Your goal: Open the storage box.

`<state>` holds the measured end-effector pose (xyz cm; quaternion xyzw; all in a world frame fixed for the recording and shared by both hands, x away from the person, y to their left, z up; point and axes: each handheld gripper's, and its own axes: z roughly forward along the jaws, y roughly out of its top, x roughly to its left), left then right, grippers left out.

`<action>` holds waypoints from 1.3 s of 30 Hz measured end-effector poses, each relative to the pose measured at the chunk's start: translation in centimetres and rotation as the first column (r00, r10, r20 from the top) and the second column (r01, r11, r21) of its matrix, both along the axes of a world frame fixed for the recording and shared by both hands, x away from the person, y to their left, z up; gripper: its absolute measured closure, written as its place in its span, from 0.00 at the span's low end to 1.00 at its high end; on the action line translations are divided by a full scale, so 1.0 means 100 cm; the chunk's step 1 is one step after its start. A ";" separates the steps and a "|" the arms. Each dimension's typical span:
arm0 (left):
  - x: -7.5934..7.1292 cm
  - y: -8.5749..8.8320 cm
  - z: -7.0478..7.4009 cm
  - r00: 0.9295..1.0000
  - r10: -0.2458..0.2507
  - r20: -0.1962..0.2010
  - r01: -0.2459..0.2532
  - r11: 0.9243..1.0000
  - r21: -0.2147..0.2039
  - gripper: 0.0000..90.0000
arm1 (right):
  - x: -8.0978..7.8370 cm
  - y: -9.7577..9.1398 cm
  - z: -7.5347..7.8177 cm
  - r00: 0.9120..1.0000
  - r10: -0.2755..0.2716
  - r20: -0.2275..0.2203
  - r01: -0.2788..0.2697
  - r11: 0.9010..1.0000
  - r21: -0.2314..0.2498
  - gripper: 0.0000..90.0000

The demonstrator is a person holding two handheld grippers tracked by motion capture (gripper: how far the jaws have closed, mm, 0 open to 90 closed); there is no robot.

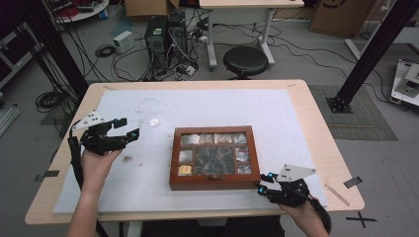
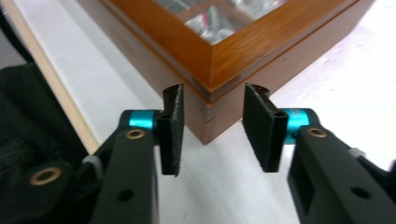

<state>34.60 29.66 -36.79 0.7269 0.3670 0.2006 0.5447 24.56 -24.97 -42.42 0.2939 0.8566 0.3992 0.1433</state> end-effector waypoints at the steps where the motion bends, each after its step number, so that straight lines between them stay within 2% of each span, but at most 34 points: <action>1: 0.000 0.000 -0.001 1.000 0.002 -0.001 -0.002 1.000 -0.001 0.30 | 0.001 -0.001 0.001 1.000 0.003 -0.002 -0.003 1.000 0.002 0.75; 4: 0.000 0.001 -0.001 1.000 0.003 -0.004 -0.003 1.000 0.000 0.30 | 0.000 -0.001 0.002 1.000 0.006 0.000 -0.006 1.000 -0.002 0.76; 8: 0.001 0.000 -0.002 1.000 0.003 -0.008 -0.003 1.000 0.001 0.30 | -0.002 0.001 0.005 1.000 0.005 0.023 -0.005 1.000 -0.016 0.83; 11: 0.001 -0.001 -0.002 1.000 -0.001 -0.010 0.001 1.000 0.001 0.30 | -0.003 0.002 0.008 0.999 0.011 0.043 -0.010 1.000 -0.021 0.84; 19: 0.001 -0.001 -0.002 1.000 -0.001 -0.010 0.001 1.000 -0.001 0.30 | -0.004 0.003 0.014 0.995 -0.036 0.088 0.034 0.999 0.019 0.84; 20: 0.001 -0.001 -0.002 1.000 -0.001 -0.012 0.001 1.000 -0.001 0.30 | -0.003 0.002 0.015 0.995 -0.045 0.090 0.042 0.998 0.042 0.83; 26: 0.001 0.000 -0.002 1.000 0.002 -0.011 -0.002 1.000 -0.007 0.30 | -0.001 0.002 0.020 0.992 -0.083 0.093 0.076 0.994 0.079 0.76; 33: 0.001 0.001 -0.002 1.000 -0.001 -0.013 0.000 1.000 -0.014 0.30 | 0.001 0.002 0.028 0.985 -0.116 0.127 0.104 0.989 0.101 0.69; 39: 0.001 0.000 -0.002 1.000 -0.001 -0.016 0.001 1.000 -0.020 0.30 | 0.004 0.002 0.035 0.979 -0.113 0.171 0.095 0.990 0.107 0.65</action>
